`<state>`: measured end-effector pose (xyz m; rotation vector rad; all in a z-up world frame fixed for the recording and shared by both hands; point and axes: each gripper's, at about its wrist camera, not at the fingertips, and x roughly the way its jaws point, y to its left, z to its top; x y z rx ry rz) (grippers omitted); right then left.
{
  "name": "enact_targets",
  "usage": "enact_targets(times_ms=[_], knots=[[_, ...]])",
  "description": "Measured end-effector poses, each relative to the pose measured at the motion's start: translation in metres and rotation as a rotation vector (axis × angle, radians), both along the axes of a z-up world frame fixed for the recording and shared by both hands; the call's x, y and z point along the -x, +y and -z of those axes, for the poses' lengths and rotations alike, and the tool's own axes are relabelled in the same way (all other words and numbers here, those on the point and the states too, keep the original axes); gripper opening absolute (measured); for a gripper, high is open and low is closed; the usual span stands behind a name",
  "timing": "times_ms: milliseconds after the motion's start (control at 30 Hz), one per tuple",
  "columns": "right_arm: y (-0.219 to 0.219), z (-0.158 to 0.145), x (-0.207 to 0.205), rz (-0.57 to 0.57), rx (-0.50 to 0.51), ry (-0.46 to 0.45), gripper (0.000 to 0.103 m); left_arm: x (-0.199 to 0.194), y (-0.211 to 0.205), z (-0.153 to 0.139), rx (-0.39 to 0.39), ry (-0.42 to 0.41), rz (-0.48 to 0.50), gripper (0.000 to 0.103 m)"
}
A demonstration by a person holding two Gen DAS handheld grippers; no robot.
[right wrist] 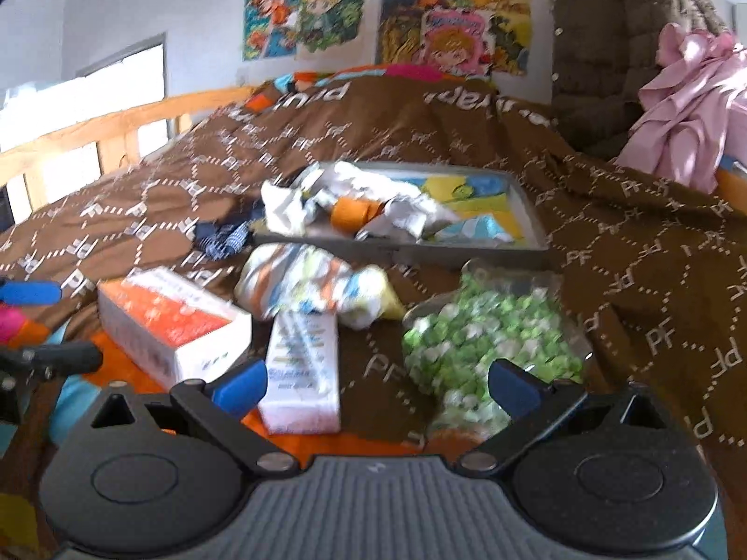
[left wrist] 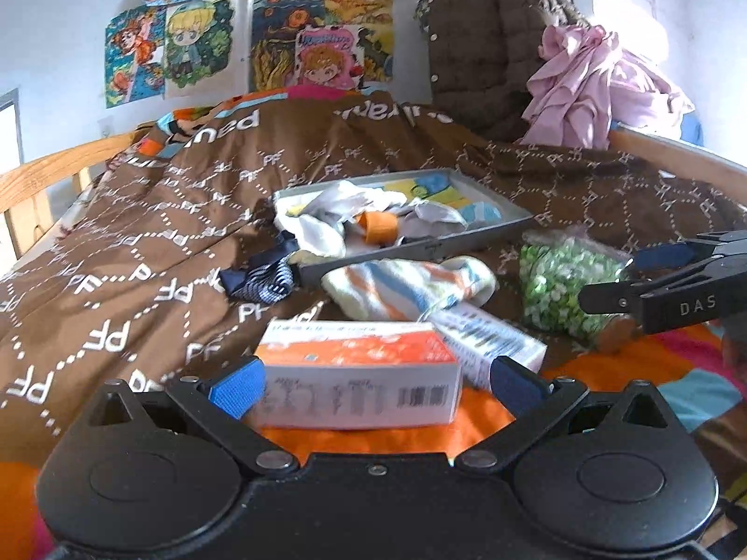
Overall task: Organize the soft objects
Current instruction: 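Move both tools toward the navy striped sock and striped towel beside the tray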
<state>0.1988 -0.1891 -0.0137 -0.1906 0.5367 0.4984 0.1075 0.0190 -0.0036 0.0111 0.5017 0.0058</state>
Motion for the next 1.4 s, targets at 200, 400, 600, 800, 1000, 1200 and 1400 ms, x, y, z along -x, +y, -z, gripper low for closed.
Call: enact_targets(times_ms=[200,400,600,800,1000,1200,1400], knots=[[0.012,0.002,0.013,-0.065,0.014,0.003,0.103,0.008,0.009,0.003,0.007,0.026,-0.065,0.102],[0.016,0.001,0.018,-0.091,0.011,-0.018,0.103,0.010,0.011,0.002,0.000,0.030,-0.079,0.102],[0.015,-0.002,0.020,-0.102,-0.013,-0.034,0.103,0.009,0.017,0.001,0.003,0.032,-0.083,0.102],[0.020,-0.010,0.012,-0.088,-0.028,-0.070,0.103,-0.004,0.034,-0.007,0.073,-0.009,-0.094,0.102],[0.036,-0.017,-0.009,-0.097,-0.025,-0.091,0.103,-0.021,0.049,-0.017,0.095,-0.023,-0.102,0.102],[0.071,-0.025,-0.057,-0.175,0.034,-0.110,0.103,-0.053,0.068,-0.034,0.095,-0.004,-0.073,0.102],[0.094,-0.017,-0.101,-0.197,0.074,-0.107,0.103,-0.090,0.090,-0.033,0.075,0.019,-0.050,0.102]])
